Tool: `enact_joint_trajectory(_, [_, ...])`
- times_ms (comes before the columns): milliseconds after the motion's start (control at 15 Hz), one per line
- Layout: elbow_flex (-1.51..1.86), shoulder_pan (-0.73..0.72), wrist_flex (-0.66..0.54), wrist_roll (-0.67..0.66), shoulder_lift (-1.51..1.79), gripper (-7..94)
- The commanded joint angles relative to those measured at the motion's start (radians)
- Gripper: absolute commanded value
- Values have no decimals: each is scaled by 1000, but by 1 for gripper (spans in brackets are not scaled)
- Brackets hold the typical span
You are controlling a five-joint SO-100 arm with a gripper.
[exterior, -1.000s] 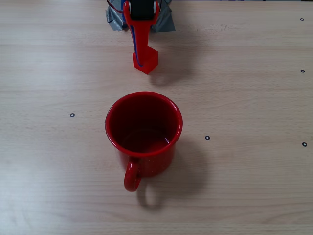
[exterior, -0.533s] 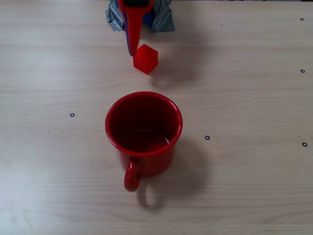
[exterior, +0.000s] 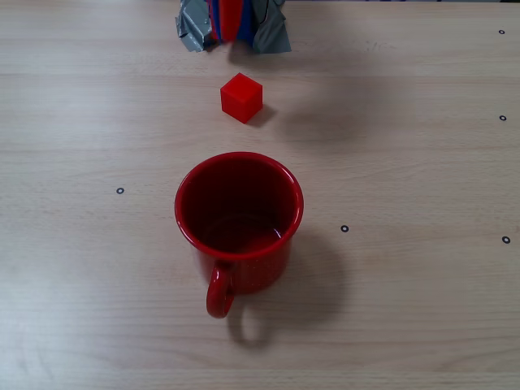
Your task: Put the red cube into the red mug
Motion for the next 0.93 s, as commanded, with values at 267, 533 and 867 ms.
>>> enact_joint_trajectory(267, [-638,-12,374,-279,-321,0])
enact_joint_trajectory(533, [-492,-40,374,-446,-284,0])
enact_joint_trajectory(867, [-336,-35,373,-618,-295,0])
